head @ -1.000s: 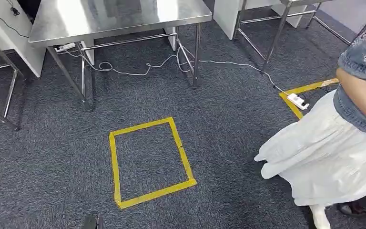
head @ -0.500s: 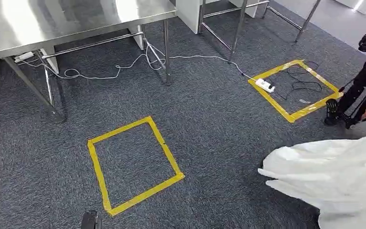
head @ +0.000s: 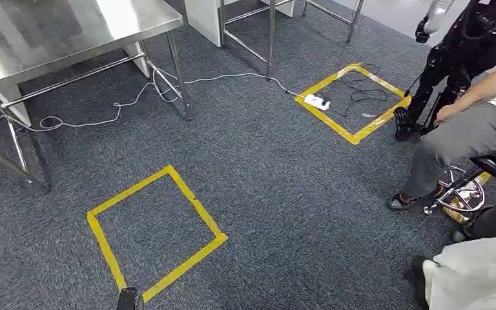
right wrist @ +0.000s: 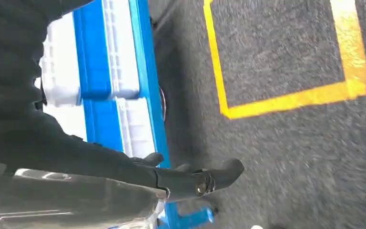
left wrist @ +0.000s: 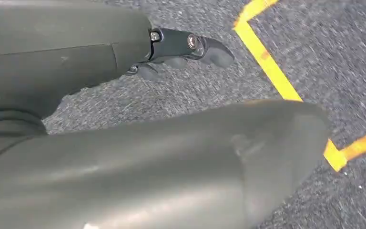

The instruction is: Take the parts from the cabinet and place them on the table.

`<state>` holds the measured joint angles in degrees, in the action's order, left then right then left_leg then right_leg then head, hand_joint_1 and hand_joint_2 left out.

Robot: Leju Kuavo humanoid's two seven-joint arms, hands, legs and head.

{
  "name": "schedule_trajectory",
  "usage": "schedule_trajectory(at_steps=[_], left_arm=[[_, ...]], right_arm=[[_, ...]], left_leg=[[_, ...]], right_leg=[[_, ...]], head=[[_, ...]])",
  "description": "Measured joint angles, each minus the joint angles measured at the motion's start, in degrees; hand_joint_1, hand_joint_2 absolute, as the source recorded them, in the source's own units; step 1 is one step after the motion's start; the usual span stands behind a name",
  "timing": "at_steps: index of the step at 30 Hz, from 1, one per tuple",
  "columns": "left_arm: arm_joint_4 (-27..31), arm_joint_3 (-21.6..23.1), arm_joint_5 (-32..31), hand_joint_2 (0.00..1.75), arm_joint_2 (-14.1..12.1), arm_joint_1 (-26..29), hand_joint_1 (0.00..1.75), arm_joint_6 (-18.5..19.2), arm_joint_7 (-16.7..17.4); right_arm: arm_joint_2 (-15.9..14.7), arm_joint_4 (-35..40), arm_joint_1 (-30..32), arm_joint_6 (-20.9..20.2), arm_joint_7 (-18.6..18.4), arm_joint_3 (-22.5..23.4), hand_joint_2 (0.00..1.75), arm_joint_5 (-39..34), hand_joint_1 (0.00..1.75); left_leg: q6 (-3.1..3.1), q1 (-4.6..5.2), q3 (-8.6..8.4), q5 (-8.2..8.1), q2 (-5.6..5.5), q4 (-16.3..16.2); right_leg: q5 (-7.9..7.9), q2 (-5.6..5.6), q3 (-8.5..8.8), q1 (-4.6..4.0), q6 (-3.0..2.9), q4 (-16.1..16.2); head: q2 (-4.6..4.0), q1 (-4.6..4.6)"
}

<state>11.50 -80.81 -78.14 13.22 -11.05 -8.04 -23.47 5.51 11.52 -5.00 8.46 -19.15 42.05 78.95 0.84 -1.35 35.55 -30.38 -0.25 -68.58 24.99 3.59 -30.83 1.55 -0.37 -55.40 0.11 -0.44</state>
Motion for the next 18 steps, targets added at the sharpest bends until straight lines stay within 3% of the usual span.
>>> schedule_trajectory(at_steps=[1,2,3,5,7,8,9,10,12,13,14,16,17,18], left_arm=[[0.02,0.0,-0.02,0.0,0.0,0.0,0.0,0.0,0.0],[0.0,0.02,-0.02,0.0,0.0,0.02,0.0,0.0,0.0],[0.0,0.02,-0.16,0.0,0.0,0.03,0.0,0.0,0.02],[0.0,0.11,-0.57,0.0,0.0,-0.21,0.0,0.02,0.15],[0.0,0.39,-0.77,0.0,0.22,-0.24,0.0,0.13,0.39],[0.0,0.68,-1.03,0.0,0.39,-0.42,0.0,0.17,0.5],[0.02,0.79,-1.07,0.0,0.44,-0.46,0.0,0.17,0.55],[0.0,0.87,-1.07,0.0,0.44,-0.43,0.0,0.17,0.63],[0.0,0.9,-1.05,0.0,0.46,-0.41,0.0,0.17,0.66],[0.0,0.92,-1.05,0.0,0.46,-0.4,0.0,0.17,0.66],[0.0,0.92,-1.05,0.0,0.46,-0.4,0.0,0.15,0.66],[0.0,1.0,-1.07,0.0,0.46,-0.41,0.0,0.17,0.66],[0.0,1.05,-1.14,0.0,0.46,-0.43,0.0,0.17,0.63],[0.0,1.09,-1.14,0.0,0.44,-0.46,0.0,0.17,0.63]], right_arm=[[0.0,0.0,-0.03,-0.02,0.0,0.02,1.75,0.0,0.0],[0.0,0.0,-0.05,-0.02,0.0,0.02,1.75,0.0,0.0],[-0.02,0.0,-0.27,-0.02,0.0,0.04,1.75,-0.07,0.0],[-0.04,0.0,-0.23,0.04,-0.02,0.22,1.75,-0.2,0.0],[-0.09,0.0,0.17,0.26,-0.18,0.59,1.75,-0.5,0.0],[-0.2,0.0,0.23,0.44,-0.22,0.79,1.75,-0.52,0.0],[-0.2,0.0,0.12,0.48,-0.28,0.81,1.75,-0.52,0.0],[-0.13,0.0,-0.08,0.5,-0.35,0.83,1.75,-0.48,0.0],[-0.15,0.0,-0.21,0.5,-0.72,0.9,1.75,-0.29,0.0],[-0.2,0.0,-0.09,0.5,-1.05,0.96,1.75,-0.06,0.0],[-0.2,0.0,0.02,0.5,-1.25,0.98,1.75,0.04,0.0],[-0.24,0.0,0.01,0.52,-1.42,1.03,1.75,0.24,0.0],[-0.24,0.0,-0.11,0.57,-1.51,1.05,1.75,0.26,0.0],[-0.11,0.0,-0.35,0.59,-1.59,1.05,1.75,0.26,0.0]], left_leg=[[0.04,-0.37,-2.52,2.55,-0.67,5.03],[-0.02,-0.77,-4.38,3.66,-3.26,9.09],[-0.12,-0.73,-4.63,2.69,-4.82,9.77],[-0.71,-0.24,-4.1,2.84,-3.77,9.75],[-2.0,0.12,-4.27,3.58,-2.51,10.54],[-2.71,-0.2,-4.49,4.39,-1.61,11.56],[-3.09,-0.05,-4.45,4.55,-1.28,11.94],[-3.45,0.17,-4.27,4.71,-0.13,11.93],[-3.52,0.58,-3.94,4.76,1.62,11.9],[-3.53,0.71,-3.82,4.83,2.46,11.87],[-3.48,0.74,-3.76,4.86,3.18,11.87],[-3.28,0.75,-3.77,4.94,4.56,11.84],[-3.03,0.76,-3.85,4.93,5.13,11.8],[-2.59,1.29,-3.91,4.72,5.69,11.68]], right_leg=[[0.03,0.82,-0.07,0.03,0.04,-0.39],[0.16,1.46,-0.45,0.04,0.28,-0.75],[0.11,1.92,-0.99,-0.52,0.72,-1.1],[-0.35,2.89,-2.01,-0.28,1.69,-1.04],[-0.95,4.03,-2.95,-0.28,2.87,-0.4],[-0.58,1.65,-3.07,-0.14,2.81,-1.48],[0.76,-0.65,-4.31,-0.55,2.37,-3.38],[3.22,-2.15,-6.81,-0.41,1.81,-8.04],[6.62,-2.85,-10.86,-0.25,1.62,-16.8],[6.94,-2.98,-11.46,-0.25,2.02,-18.78],[6.35,-3.08,-10.43,-0.24,2.44,-17.47],[3.32,-4.22,-4.47,-0.24,3.43,-8.0],[2.09,-6.25,-1.0,-0.24,3.62,-2.56],[1.72,-8.47,0.02,-0.59,3.03,-0.33]], head=[[0.0,-0.02],[0.0,-0.04],[0.0,-0.06],[0.0,0.0],[0.0,-0.06],[0.0,0.14],[0.0,0.24],[0.0,0.53],[0.0,0.55],[0.0,0.61],[0.0,0.59],[0.0,0.61],[0.0,0.64],[0.0,0.6]])
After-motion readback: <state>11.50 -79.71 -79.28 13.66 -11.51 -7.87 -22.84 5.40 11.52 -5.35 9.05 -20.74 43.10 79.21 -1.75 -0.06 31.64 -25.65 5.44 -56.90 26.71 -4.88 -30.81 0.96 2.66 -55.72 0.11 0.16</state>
